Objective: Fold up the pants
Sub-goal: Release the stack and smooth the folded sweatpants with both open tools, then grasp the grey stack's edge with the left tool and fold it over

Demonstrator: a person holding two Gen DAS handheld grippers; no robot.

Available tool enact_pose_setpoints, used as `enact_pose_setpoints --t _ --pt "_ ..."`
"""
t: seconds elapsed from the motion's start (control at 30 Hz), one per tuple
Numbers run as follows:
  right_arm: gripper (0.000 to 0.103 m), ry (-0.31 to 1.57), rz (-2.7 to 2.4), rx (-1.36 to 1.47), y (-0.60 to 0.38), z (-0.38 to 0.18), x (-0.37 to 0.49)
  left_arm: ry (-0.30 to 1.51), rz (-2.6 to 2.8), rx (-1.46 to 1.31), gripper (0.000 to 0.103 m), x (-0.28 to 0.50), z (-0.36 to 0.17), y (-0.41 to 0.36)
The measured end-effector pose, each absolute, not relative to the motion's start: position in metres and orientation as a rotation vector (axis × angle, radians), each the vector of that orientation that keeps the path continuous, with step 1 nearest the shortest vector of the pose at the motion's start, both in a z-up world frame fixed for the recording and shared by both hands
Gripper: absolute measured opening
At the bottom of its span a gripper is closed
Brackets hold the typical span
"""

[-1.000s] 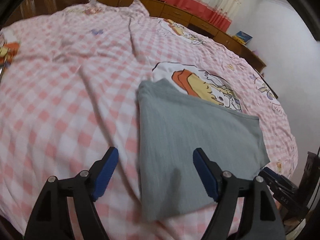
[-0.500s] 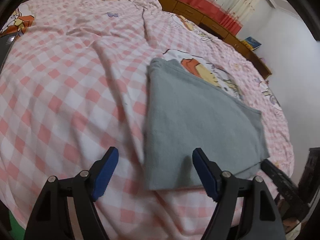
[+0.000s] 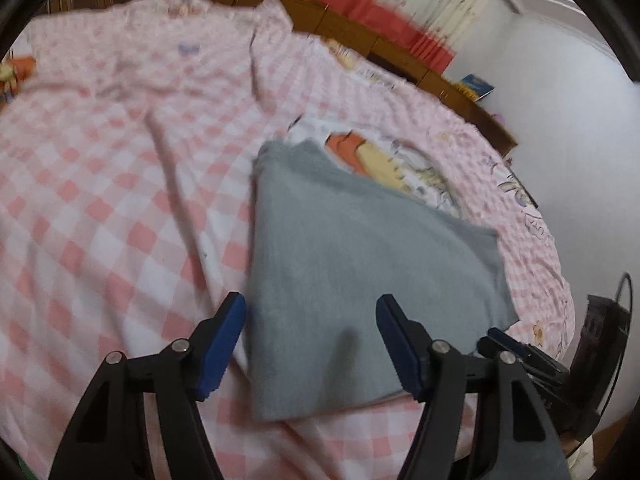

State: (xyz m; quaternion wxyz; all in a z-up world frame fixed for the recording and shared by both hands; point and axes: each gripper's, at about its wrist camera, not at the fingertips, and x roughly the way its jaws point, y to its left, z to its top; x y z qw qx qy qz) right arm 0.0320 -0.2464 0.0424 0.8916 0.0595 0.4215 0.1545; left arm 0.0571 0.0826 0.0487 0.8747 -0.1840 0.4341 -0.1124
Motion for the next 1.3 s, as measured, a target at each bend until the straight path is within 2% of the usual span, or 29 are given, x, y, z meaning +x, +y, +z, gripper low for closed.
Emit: enact_pose_setpoints --t 0.2,0.27,0.3,0.33,0.47,0.63,0.8,0.87,0.9,0.93,1.3 --pt "0.045 0.892 0.353 0.212 -0.26 0.032 0.036 0.904 -0.234 -0.393 0.069 0.051 0.04 0.082" --pt "0.045 0.887 0.354 0.208 -0.259 0.032 0.035 0.918 -0.25 -0.413 0.063 0.046 0.041 0.078" --pt "0.045 0.884 0.351 0.199 -0.258 0.032 0.035 0.921 -0.261 -0.43 0.055 0.044 0.043 0.077" --pt "0.045 0.882 0.348 0.193 -0.257 0.031 0.034 0.914 -0.26 -0.438 0.054 0.042 0.045 0.076" --pt "0.045 0.881 0.349 0.192 -0.256 0.031 0.034 0.88 -0.268 -0.435 0.054 0.039 0.054 0.074" --pt "0.045 0.882 0.351 0.205 -0.255 0.03 0.033 0.913 -0.222 -0.482 0.055 0.045 0.032 0.079" --pt "0.045 0.882 0.347 0.207 -0.257 0.03 0.032 0.902 -0.191 -0.421 0.063 0.046 0.033 0.064" --pt "0.045 0.883 0.345 0.208 -0.257 0.031 0.032 0.891 -0.18 -0.356 0.049 0.044 0.038 0.056" --pt "0.045 0.884 0.347 0.209 -0.257 0.031 0.032 0.885 -0.181 -0.328 0.034 0.043 0.041 0.053" --pt "0.045 0.885 0.348 0.213 -0.258 0.032 0.031 0.876 -0.182 -0.298 0.023 0.041 0.046 0.051" --pt "0.045 0.87 0.364 0.293 -0.275 0.038 0.021 0.725 -0.311 -0.197 0.02 0.026 0.118 0.025"
